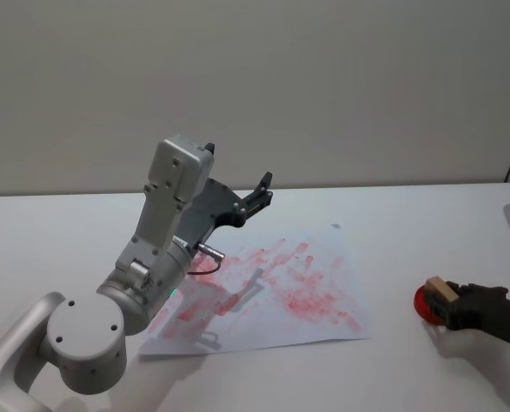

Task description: Use the one hand to pick up the stamp and affix it onto the A4 paper.

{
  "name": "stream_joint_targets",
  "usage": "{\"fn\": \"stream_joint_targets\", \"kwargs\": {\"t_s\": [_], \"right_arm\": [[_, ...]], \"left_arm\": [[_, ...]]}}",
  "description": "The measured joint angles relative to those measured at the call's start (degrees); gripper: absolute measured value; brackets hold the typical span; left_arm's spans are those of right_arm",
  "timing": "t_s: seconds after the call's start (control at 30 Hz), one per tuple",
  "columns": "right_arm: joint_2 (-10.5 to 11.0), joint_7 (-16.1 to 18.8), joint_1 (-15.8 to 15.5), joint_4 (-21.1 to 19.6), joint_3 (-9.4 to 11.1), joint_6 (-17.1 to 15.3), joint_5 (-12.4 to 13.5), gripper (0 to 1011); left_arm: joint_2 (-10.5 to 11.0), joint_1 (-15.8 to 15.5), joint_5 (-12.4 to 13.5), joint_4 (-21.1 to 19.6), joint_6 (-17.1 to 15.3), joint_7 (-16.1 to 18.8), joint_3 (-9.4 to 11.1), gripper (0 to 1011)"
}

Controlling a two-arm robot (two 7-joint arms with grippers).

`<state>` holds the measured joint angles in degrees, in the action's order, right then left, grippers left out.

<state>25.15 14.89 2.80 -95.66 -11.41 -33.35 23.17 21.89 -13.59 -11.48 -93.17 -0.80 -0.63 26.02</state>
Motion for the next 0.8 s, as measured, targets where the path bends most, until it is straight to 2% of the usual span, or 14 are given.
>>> {"fn": "stream_joint_targets", "kwargs": {"t_s": [0.3,0.33,0.5,0.63,0.67,0.8], "right_arm": [[0.2,0.2,-0.1,0.0,-0.1,-0.6,-0.3,668],[0.2,0.2,-0.1,0.0,-0.1,-0.6,-0.3,668],[0.2,0.3,-0.1,0.0,-0.1,-0.8,-0.3,837],[0.2,0.3,-0.1,-0.1,-0.1,-0.9,-0.3,916],[0.2,0.3,-0.1,-0.1,-0.1,-0.9,-0.3,968],[0.3,0.4,-0.1,-0.1,-0.1,-0.9,-0.4,1001]], "left_arm": [[0.0,0.0,0.0,0.0,0.0,0.0,0.0,1001],[0.0,0.0,0.0,0.0,0.0,0.0,0.0,1001],[0.0,0.0,0.0,0.0,0.0,0.0,0.0,1001],[0.0,0.0,0.0,0.0,0.0,0.0,0.0,1001],[0.0,0.0,0.0,0.0,0.0,0.0,0.0,1001],[0.0,0.0,0.0,0.0,0.0,0.0,0.0,1001]]}}
